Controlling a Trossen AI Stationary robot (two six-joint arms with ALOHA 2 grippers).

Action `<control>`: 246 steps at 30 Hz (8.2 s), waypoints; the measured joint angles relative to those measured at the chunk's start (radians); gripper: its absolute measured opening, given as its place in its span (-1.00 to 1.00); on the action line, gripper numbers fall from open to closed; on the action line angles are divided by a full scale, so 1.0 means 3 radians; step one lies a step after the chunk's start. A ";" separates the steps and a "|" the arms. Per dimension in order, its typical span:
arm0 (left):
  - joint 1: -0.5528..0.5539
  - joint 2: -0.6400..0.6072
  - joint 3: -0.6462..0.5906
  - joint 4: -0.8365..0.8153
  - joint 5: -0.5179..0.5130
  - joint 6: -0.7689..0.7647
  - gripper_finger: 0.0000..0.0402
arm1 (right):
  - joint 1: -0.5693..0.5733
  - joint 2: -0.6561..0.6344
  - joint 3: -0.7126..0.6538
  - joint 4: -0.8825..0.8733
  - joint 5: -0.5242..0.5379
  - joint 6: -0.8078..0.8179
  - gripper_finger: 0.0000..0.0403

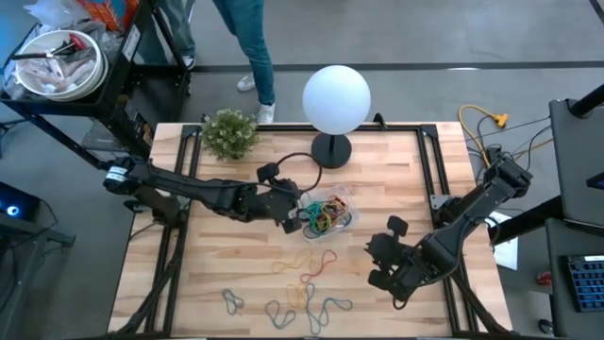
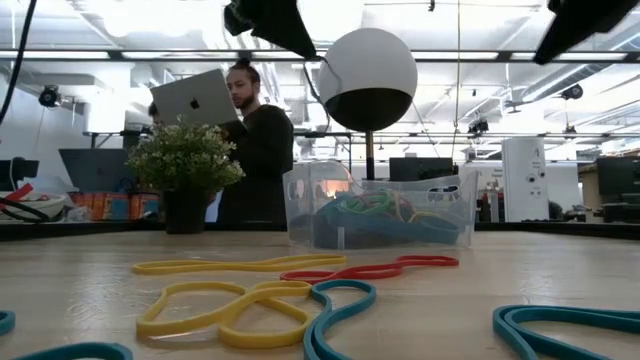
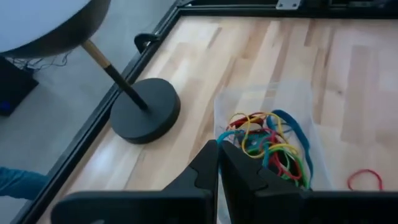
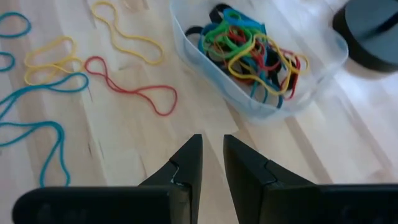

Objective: Pick and place rubber bands into bin
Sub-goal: Put the blue rubber band into the transparent bin, then put the red rubber band into the transparent bin, then put the blue rubber band into the transparent bin

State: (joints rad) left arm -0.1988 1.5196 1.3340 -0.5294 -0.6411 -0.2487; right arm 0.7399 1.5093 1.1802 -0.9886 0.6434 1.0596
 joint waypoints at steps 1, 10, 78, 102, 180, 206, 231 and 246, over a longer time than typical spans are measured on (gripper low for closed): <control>0.0022 0.0001 0.0001 0.0018 0.0007 0.0007 -1.00 | 0.0007 0.0000 -0.0030 0.0000 -0.0001 0.0056 -0.71; 0.0199 0.0082 -0.0054 0.0320 0.0252 0.0013 -1.00 | 0.0095 0.0000 -0.0212 0.0036 -0.0008 0.0411 -0.71; -0.1530 -0.0530 -0.0388 -0.0312 0.0545 -0.1423 -0.25 | -0.0625 0.0930 -0.0095 0.2474 -0.1458 -0.2645 -0.71; -0.1975 -0.0398 -0.0540 -0.0257 0.0269 -0.2213 -0.25 | -0.1054 0.1624 0.0445 0.2365 -0.2077 -0.2960 -0.38; -0.1978 -0.0398 -0.0575 -0.0285 0.0111 -0.2179 -0.25 | -0.0865 0.1613 0.0081 0.2216 -0.1743 -0.2370 -0.96; -0.1979 -0.0395 -0.0597 -0.0273 0.0105 -0.2008 -0.25 | -0.0939 0.0945 0.0807 0.0871 -0.0313 -0.2620 -0.96; -0.1978 -0.0395 -0.0597 -0.0171 0.0055 -0.2035 -0.25 | -0.1789 0.0924 0.0482 0.0527 -0.0357 -0.2545 -0.96; -0.1978 -0.0395 -0.0597 -0.0180 0.0010 -0.2032 -0.25 | -0.1903 0.0924 0.0434 0.0624 -0.0780 -0.2557 -0.51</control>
State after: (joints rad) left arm -0.7921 1.4010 1.1549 -0.5835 -0.6380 -0.8581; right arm 0.1692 1.7866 1.3106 -0.8013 0.4095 0.2927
